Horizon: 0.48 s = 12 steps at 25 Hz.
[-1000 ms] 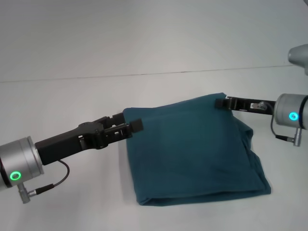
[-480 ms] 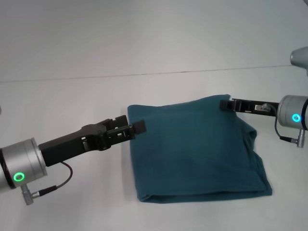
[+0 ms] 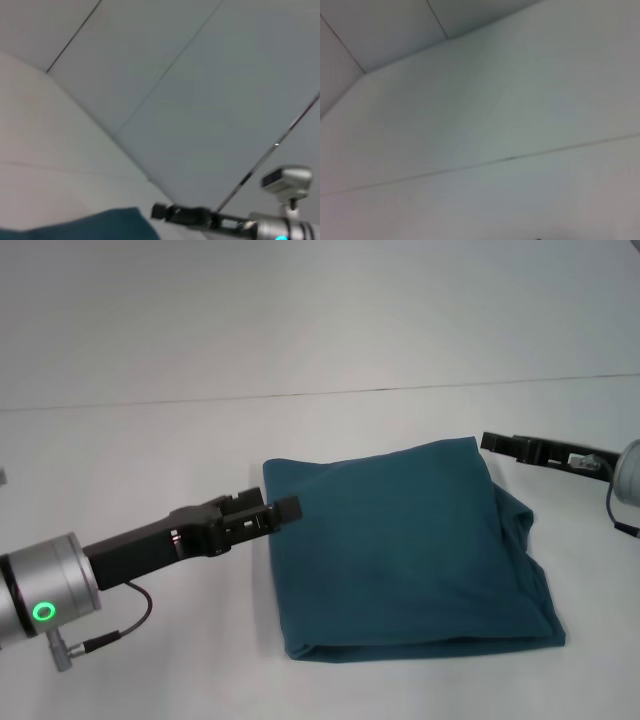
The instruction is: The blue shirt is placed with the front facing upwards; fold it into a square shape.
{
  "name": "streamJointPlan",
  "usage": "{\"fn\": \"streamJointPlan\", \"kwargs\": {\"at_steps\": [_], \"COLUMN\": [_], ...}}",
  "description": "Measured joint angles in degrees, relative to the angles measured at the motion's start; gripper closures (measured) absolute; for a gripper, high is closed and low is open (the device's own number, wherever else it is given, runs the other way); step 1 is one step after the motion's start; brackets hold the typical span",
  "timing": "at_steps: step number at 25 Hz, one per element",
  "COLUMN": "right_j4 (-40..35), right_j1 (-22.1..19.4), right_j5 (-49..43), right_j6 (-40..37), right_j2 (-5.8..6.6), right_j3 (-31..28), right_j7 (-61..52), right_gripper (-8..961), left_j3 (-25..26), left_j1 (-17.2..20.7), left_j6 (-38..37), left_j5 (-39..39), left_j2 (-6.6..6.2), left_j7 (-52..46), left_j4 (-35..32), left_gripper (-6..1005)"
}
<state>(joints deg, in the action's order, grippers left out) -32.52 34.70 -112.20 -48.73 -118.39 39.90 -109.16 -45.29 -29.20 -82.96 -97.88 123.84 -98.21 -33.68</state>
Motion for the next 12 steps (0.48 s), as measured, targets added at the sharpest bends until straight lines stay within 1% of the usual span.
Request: {"fn": "streamJointPlan", "kwargs": {"at_steps": [3,7,10,12], "right_j4": [-1.42,-2.29,-2.33,-2.33], "right_j1": [-1.06,-1.91,-2.18,-2.28], "right_j5": [2.18,3.31,3.25,3.13], "right_j6": [-3.13,-7.38,-9.14,-9.82], "right_j2": [0.31,1.68,2.84,3.27], "right_j3": [0.01,0.01,0.01,0.01], "right_j7": [1.23,1.15,0.16,-0.53], "right_gripper": [475,309,256,221], "left_j3": [-0.4,-0.83,-1.04,-1.07], "left_j1": [-0.38,-0.76,-0.96,-1.16], "left_j6": [2.6,3.39,3.73,3.84], "left_j5": [-2.13,-5.26,-8.66,-10.37], "left_j2": [0.0,0.0,-0.02,-0.08], "left_j7": [-2.78,-7.38,-12.24,-14.37], "left_j4": [0.59,0.62,0.07,-0.23], "left_gripper": [38,38,38,38]}}
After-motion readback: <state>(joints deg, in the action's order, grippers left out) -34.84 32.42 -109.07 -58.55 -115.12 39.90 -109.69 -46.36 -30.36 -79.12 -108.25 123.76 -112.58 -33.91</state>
